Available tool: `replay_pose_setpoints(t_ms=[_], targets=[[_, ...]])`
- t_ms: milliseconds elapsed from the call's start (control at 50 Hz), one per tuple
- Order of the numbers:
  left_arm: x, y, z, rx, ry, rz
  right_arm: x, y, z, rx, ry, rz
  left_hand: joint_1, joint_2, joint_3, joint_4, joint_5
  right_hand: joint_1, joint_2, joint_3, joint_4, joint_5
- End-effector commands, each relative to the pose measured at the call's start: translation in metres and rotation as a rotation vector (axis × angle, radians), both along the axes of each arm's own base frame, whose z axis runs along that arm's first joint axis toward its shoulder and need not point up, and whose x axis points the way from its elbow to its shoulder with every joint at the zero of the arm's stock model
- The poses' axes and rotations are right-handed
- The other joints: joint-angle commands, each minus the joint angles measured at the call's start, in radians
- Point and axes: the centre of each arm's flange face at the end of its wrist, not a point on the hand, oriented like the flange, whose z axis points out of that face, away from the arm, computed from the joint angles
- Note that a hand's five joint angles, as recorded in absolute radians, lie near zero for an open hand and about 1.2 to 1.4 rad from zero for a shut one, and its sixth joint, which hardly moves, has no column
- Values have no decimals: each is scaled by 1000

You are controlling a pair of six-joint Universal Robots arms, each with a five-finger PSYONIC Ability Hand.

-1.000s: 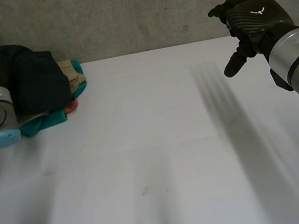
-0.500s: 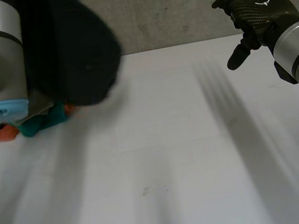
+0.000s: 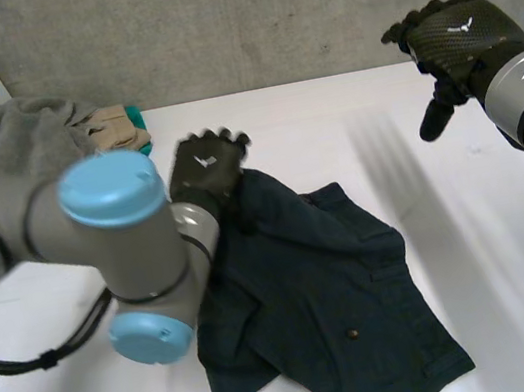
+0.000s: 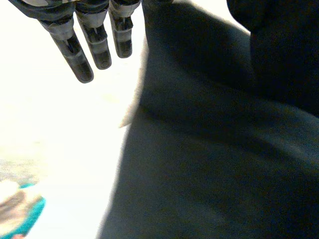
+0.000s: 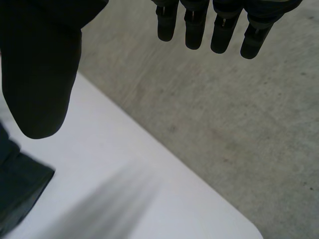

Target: Fold the laundry.

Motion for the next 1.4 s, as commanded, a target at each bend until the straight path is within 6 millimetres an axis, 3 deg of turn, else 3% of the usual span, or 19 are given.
replay_pose_setpoints(t_ms=[20, 160, 200, 320, 540, 680, 740, 760, 800, 860, 940, 960, 1020, 1040, 1100, 1180, 1240, 1320, 1400], targets=[[56, 4, 81, -101, 89, 144, -3, 19, -9, 81, 177, 34, -15, -18, -23, -13, 1, -50, -38, -36, -36, -48], [87, 54, 80, -48, 79, 129, -16, 59, -37, 313, 314, 92, 205, 202, 197, 207, 221, -37, -25, -23, -23, -35], [97, 75, 68, -5, 54, 103, -19, 72, -48, 377, 349, 120, 401, 399, 393, 404, 418, -34, -21, -20, -20, -31], [116, 115, 19, 175, -22, 18, -20, 122, -90, 450, 482, 274, 551, 549, 544, 554, 568, 24, 37, 38, 39, 27], [131, 105, -50, 502, -28, 58, -10, 146, -148, 337, 473, 344, 220, 217, 212, 222, 236, 171, 184, 185, 186, 174], [125, 91, -58, 511, -26, 55, -6, 144, -172, 298, 454, 340, 164, 161, 156, 166, 180, 382, 395, 396, 396, 385], [119, 87, -66, 514, -33, 44, -6, 141, -173, 267, 447, 324, 330, 328, 323, 333, 347, 672, 685, 686, 687, 675], [116, 86, -66, 508, -30, 37, -6, 137, -173, 245, 442, 304, 648, 646, 640, 650, 665, 1051, 1064, 1065, 1066, 1054], [113, 84, -64, 487, -23, 28, -6, 132, -172, 223, 436, 281, 1107, 1104, 1099, 1109, 1123, 1171, 1184, 1185, 1186, 1174], [108, 77, -55, 436, -7, 26, -6, 122, -162, 154, 421, 224, 1147, 1145, 1139, 1149, 1163, 1171, 1184, 1185, 1186, 1174], [104, 68, -24, 333, 38, 20, -4, 107, -108, -38, 354, 138, 1147, 1145, 1139, 1149, 1163, 1171, 1184, 1185, 1186, 1174], [105, 66, 21, 198, 97, 23, -4, 103, -77, -131, 316, 106, 1147, 1145, 1139, 1149, 1163, 1171, 1184, 1185, 1186, 1174], [110, 68, 68, 61, 162, 33, -4, 102, -34, -232, 269, 76, 1147, 1145, 1139, 1149, 1163, 1171, 1184, 1185, 1186, 1174], [113, 72, 99, -32, 211, 28, -5, 102, -6, -282, 243, 63, 1147, 1145, 1139, 1149, 1163, 1171, 1184, 1185, 1186, 1174], [121, 82, 155, -200, 298, 23, -7, 98, 41, -327, 210, 40, 1147, 1145, 1139, 1149, 1163, 1171, 1184, 1185, 1186, 1174], [137, 91, 211, -361, 400, 51, -11, 101, 98, -396, 120, 18, 1147, 1145, 1139, 1149, 1163, 1171, 1184, 1185, 1186, 1174], [144, 94, 235, -420, 440, 64, -15, 109, 145, -472, 7, 8, 1147, 1145, 1139, 1149, 1163, 1171, 1184, 1185, 1186, 1174], [151, 95, 266, -489, 503, 72, -19, 111, 184, -545, -81, -6, 1147, 1145, 1139, 1149, 1163, 1171, 1184, 1185, 1186, 1174], [151, 79, 278, -501, 527, 89, -10, 91, 187, -520, -84, -4, 1147, 1145, 1139, 1149, 1163, 1171, 1184, 1185, 1186, 1174]])
